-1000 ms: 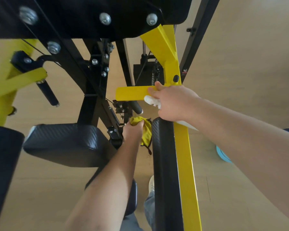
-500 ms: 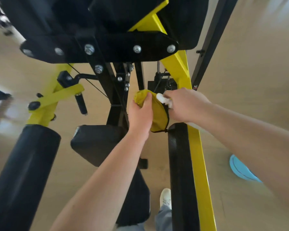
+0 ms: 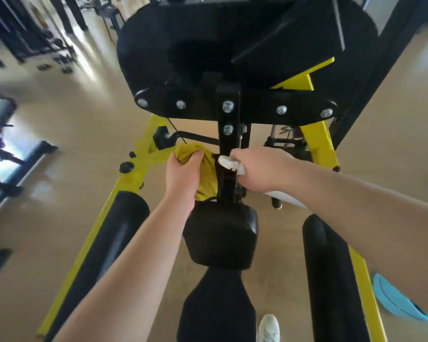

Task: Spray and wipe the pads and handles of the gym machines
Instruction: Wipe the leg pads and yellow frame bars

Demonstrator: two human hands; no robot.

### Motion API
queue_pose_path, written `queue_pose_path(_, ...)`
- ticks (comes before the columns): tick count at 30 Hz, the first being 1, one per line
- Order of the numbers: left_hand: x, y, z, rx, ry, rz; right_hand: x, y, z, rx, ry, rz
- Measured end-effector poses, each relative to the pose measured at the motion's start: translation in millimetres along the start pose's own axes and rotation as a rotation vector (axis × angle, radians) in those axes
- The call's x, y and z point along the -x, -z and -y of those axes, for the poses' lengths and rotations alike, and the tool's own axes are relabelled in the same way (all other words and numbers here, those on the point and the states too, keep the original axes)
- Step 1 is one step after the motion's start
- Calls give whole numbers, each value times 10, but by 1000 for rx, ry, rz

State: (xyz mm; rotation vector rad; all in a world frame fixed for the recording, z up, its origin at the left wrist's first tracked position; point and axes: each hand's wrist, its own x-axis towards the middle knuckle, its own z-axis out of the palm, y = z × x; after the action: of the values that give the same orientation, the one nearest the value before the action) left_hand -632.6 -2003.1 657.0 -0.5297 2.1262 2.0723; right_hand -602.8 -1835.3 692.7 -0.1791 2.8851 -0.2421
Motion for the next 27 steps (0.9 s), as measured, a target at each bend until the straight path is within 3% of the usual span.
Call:
queue_pose_path(10,-498,806,424,-30,171,-127,-829,-304,834,92,103,205)
queue_pose_path(20,-656,818,823,-92,303,-90,-1286,-636,1066,188,101,236)
queue_pose_path(27,-706,808,965,-70,383,-97,-1384,-724,1035,52,104,257)
